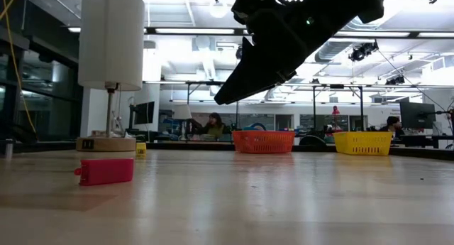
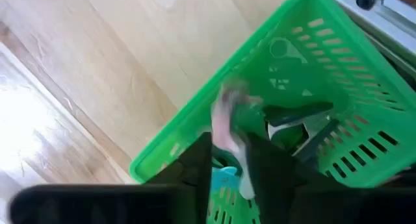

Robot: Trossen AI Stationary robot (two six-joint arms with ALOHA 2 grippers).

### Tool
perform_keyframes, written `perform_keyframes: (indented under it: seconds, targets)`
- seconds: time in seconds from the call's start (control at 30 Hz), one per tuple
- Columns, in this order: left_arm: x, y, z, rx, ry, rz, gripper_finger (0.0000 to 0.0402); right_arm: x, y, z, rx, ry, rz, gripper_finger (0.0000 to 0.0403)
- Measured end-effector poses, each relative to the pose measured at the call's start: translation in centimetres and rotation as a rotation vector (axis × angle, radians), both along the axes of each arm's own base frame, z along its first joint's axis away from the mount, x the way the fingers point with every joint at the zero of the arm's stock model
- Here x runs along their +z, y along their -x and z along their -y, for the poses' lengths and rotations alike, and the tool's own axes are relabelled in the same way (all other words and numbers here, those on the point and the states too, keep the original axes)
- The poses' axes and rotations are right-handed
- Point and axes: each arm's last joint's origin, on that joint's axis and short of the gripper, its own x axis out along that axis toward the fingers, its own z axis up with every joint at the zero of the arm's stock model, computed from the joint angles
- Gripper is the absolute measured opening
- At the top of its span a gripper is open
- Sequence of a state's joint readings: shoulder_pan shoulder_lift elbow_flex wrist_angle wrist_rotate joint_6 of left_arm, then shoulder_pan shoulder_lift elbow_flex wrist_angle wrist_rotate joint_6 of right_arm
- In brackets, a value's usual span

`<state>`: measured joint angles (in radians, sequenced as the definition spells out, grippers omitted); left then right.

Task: Pick and place Stapler, Stapler remover, tape
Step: Put the pink staple remover into the green bin, then put the mini red stapler into the yellow bin

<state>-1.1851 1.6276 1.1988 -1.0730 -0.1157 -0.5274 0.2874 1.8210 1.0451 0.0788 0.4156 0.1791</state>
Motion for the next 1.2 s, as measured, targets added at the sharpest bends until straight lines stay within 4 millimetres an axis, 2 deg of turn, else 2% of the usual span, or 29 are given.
perform_keyframes:
  seconds: [0.2, 0.33, 0.6, 0.87, 1.03, 1.2]
  targets:
    - [0.0, 0.0, 0.0, 0.025, -0.001, 0.004, 0.0170, 0.0, 0.0, 0.0, 0.006, -0.001, -0.002, 0.0265]
    - [0.3, 0.2, -0.3, 0.034, 0.011, -0.042, 0.0205, 0.0, 0.0, -0.1, 0.041, -0.007, -0.010, 0.0265]
    - [1.8, 0.9, -2.2, 0.166, -0.049, -0.051, 0.0211, -0.1, 0.0, -0.3, 0.145, 0.003, -0.034, 0.0265]
    - [3.3, 0.7, -3.5, 0.191, -0.096, 0.211, 0.0211, -0.1, 0.0, -0.4, 0.168, -0.005, -0.038, 0.0265]
    - [3.6, -0.8, -4.3, 0.231, -0.161, 0.378, 0.0211, -0.1, 0.0, -0.4, 0.167, -0.005, -0.038, 0.0265]
    - [3.7, -3.2, -5.6, 0.286, -0.192, 0.387, 0.0211, -0.1, 0.0, -0.4, 0.180, 0.002, -0.040, 0.0265]
